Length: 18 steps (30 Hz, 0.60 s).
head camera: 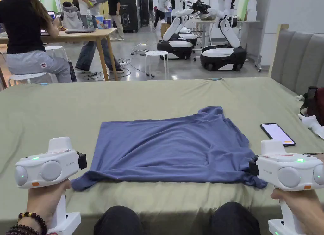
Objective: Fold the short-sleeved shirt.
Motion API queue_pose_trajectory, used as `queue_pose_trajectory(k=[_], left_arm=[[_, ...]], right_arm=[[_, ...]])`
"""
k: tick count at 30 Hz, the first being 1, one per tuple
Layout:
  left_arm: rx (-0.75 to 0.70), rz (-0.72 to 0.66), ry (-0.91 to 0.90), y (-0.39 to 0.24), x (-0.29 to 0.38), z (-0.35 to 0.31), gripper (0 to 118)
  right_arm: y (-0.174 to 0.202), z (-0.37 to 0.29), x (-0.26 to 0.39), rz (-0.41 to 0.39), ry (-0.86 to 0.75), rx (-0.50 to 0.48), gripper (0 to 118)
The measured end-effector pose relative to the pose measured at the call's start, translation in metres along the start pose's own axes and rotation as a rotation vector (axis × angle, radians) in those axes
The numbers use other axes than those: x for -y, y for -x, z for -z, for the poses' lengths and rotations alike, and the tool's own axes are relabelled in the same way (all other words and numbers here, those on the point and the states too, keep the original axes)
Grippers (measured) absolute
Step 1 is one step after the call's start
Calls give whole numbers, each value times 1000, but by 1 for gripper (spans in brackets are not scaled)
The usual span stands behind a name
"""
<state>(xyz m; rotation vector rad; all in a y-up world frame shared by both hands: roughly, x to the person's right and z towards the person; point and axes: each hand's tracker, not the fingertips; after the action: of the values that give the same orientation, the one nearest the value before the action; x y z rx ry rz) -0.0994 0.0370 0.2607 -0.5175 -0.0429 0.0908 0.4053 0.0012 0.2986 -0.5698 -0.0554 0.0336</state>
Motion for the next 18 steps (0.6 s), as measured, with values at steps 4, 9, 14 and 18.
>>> queue_pose_trajectory(k=[4, 9, 14, 18], left_arm=[[-9, 15, 53, 0, 3, 12, 0], [-41, 20, 119, -2, 14, 26, 80], [-42, 63, 158, -4, 27, 31, 106], [-53, 73, 218, -2, 35, 50, 96]], right_arm=[[7, 7, -8, -30, 31, -6, 0], [10, 12, -13, -36, 49, -9, 0], [7, 12, -10, -20, 49, -19, 0], [5, 16, -9, -7, 59, -22, 0]])
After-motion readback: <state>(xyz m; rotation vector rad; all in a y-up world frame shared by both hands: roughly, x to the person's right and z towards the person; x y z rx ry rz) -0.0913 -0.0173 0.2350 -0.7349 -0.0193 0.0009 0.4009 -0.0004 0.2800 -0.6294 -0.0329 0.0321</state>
